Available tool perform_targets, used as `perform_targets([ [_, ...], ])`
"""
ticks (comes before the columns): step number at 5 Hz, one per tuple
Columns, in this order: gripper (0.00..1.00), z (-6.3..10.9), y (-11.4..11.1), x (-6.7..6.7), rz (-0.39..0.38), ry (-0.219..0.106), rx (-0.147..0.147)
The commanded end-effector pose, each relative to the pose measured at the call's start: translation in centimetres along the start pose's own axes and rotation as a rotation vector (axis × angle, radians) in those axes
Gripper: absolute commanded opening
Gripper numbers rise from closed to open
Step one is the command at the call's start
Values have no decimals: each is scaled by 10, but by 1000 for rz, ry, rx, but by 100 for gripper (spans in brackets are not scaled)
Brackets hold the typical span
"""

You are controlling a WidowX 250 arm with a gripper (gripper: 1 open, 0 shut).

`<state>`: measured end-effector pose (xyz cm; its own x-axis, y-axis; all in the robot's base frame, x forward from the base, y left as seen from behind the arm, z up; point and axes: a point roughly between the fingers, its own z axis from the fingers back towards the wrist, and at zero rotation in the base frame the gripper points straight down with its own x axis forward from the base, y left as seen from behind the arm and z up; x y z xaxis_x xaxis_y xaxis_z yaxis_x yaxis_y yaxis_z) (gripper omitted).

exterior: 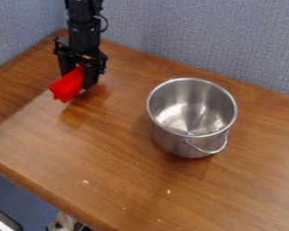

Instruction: Put the red object in the metal pot

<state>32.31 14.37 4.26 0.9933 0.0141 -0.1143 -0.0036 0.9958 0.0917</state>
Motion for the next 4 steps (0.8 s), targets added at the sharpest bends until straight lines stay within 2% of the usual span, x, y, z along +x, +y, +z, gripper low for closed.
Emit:
perform_targets([
  [1,0,50,-2,-1,9,-99,36],
  [2,0,87,-14,-7,8,-133,34],
  [3,0,114,-50,-8,-30,-159,8],
  [4,0,137,-99,-4,-133,-214,12],
])
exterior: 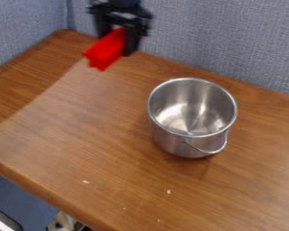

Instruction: Put the red object in the metal pot

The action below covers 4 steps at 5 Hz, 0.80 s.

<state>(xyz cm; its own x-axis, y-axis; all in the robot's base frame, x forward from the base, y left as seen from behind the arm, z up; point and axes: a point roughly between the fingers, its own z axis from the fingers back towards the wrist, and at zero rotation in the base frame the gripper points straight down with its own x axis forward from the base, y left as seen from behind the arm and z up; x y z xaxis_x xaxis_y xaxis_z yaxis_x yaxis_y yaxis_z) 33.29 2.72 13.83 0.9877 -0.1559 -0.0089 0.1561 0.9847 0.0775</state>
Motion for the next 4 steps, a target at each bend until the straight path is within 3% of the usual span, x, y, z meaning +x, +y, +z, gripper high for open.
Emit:
perform_targets([
  [1,0,42,-32,22,-122,-113,16],
  [2,0,47,-62,37,-240,-117,11],
  [3,0,47,-87,36,-343,-114,-4],
  [4,0,39,-108,32,-367,-93,-35],
])
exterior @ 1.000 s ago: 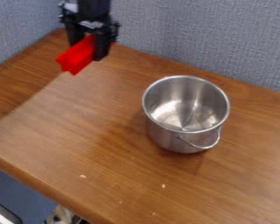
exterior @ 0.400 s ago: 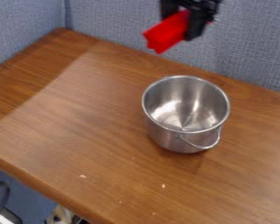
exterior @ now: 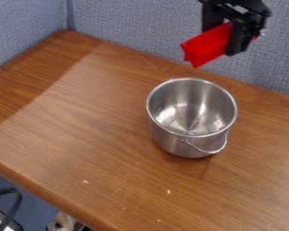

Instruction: Put the red object in the metal pot

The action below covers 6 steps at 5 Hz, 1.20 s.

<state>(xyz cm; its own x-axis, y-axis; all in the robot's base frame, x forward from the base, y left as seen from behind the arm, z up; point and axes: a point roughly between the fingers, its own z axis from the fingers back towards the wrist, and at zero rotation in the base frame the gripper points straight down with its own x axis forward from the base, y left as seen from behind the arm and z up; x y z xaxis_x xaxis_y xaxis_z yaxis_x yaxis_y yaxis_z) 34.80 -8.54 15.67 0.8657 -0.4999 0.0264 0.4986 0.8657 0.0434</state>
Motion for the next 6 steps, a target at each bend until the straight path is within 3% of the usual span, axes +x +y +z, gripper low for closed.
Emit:
perform_targets([
  [1,0,6,-17,-11,-3,-21,-21],
  [2,0,9,-23,-35,-12,-23,-14],
  [3,0,3,-17,-42,-6,-15,-19],
  [6,0,-20,1,-46,44,-1,-62],
])
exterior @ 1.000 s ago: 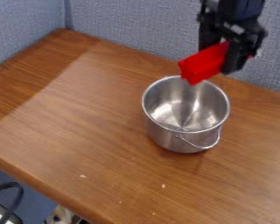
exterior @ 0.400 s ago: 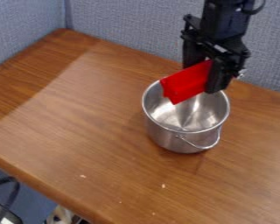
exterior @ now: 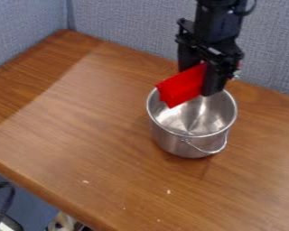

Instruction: Put the red object in the metal pot

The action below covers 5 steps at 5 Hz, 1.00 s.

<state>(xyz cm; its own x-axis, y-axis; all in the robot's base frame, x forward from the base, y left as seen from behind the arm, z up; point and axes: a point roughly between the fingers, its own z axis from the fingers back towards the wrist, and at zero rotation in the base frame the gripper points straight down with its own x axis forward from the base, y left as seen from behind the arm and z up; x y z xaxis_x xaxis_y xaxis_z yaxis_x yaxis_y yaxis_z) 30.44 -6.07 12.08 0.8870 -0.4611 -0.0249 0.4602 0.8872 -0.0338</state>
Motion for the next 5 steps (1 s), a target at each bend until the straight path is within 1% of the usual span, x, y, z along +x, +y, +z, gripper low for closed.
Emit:
perform_targets([
  [1,0,7,12,9,2,-39,3],
  [2,0,1,19,11,2,-23,-13],
  [3,0,-3,12,14,13,-6,-26],
  [4,0,-3,4,18,26,1,-37],
  [5,0,-14,8,18,46,18,-51],
])
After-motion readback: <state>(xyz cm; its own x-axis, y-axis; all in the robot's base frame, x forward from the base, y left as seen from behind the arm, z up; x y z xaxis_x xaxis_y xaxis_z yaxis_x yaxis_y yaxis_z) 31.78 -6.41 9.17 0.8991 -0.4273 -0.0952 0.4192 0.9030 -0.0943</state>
